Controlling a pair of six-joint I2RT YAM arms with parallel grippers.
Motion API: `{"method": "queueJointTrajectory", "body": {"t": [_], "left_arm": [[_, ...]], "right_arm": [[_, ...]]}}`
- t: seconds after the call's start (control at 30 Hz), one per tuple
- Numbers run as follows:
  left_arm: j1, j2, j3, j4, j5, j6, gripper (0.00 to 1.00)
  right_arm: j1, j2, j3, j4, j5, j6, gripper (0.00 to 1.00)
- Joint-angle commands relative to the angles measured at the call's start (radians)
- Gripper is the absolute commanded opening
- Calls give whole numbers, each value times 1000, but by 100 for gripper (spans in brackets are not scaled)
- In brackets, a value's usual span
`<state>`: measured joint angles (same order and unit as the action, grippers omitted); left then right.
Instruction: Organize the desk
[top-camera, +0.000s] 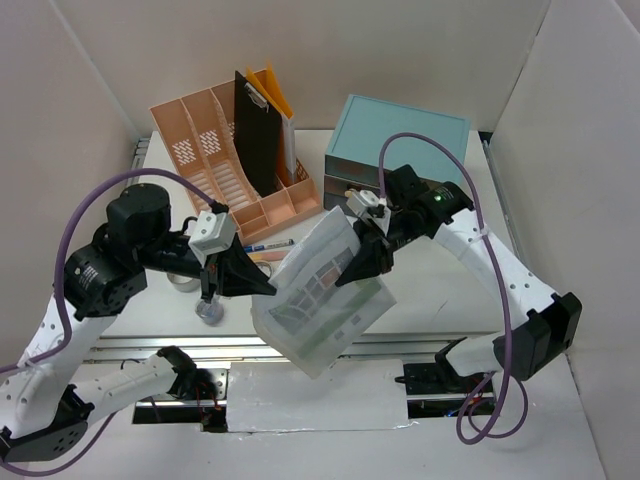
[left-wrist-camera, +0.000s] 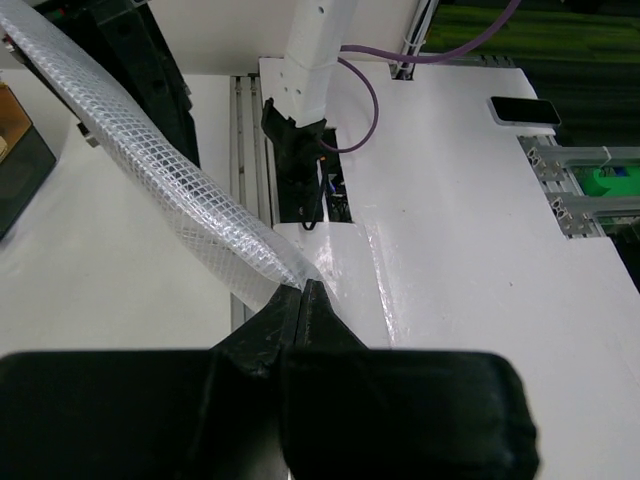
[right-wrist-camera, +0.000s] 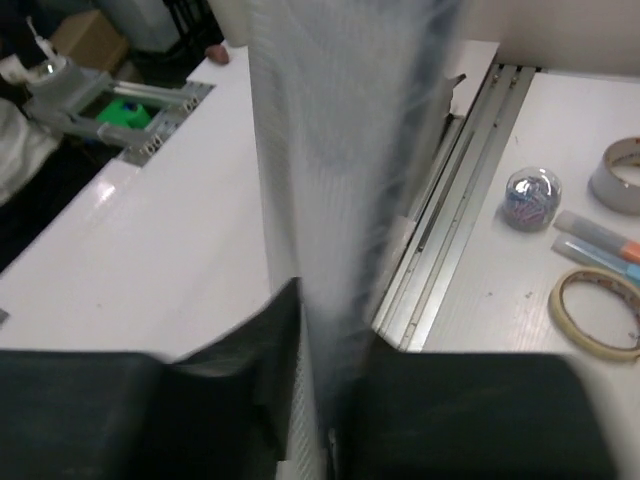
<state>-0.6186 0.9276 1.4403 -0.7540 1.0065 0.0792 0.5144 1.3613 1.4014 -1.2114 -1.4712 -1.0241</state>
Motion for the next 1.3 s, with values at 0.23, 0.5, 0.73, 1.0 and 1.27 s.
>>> {"method": "queueJointTrajectory", "body": {"t": [0.23, 0.5, 0.73, 1.0, 1.27], "left_arm": [[-1, -22, 17, 209, -463, -135, 2], [-1, -22, 55, 137, -1132, -298, 100], [-1, -93, 118, -21, -1537, -400, 99], [-1, -177, 184, -90, -1476, -403, 100], [-1, -217, 117, -51, -1336, -369, 99]], "right_arm": [[21, -50, -1, -229, -95, -142, 0], [-112, -47, 18, -231, -161, -133, 0], [-220, 79, 207, -234, -215, -35, 0], [-234, 335, 752, -231, -215, 272, 0], [-151, 251, 849, 820, 479, 1542, 0]]}}
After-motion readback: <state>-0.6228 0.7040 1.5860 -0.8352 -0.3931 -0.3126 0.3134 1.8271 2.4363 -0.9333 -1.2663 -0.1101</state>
